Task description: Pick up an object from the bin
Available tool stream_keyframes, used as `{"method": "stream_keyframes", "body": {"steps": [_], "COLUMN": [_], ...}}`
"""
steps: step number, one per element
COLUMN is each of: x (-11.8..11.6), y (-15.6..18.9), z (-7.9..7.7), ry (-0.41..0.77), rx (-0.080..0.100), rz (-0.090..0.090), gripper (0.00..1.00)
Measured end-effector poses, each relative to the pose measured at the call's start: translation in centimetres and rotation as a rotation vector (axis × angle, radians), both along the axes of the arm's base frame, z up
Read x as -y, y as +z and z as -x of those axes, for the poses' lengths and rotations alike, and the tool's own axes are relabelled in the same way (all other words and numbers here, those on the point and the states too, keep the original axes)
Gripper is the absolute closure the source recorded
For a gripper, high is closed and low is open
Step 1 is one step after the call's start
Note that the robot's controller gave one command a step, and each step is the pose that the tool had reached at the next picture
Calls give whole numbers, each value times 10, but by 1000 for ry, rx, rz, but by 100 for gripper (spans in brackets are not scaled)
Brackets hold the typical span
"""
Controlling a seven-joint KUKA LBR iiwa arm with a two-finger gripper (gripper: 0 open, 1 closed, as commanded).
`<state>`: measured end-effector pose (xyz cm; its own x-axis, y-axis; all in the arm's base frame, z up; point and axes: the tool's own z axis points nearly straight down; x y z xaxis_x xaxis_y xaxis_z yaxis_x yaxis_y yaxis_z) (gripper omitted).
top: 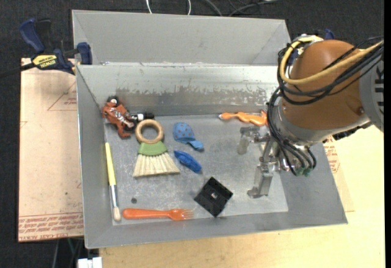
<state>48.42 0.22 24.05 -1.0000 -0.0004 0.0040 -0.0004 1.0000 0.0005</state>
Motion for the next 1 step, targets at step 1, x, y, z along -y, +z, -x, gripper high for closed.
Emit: {"method": "stream_keyframes", "body": {"steps": [1], "x": [0], "y": [2], "z": [-1], "ry": [0], "rx": [4], "rz": [0], "gripper": [0]}}
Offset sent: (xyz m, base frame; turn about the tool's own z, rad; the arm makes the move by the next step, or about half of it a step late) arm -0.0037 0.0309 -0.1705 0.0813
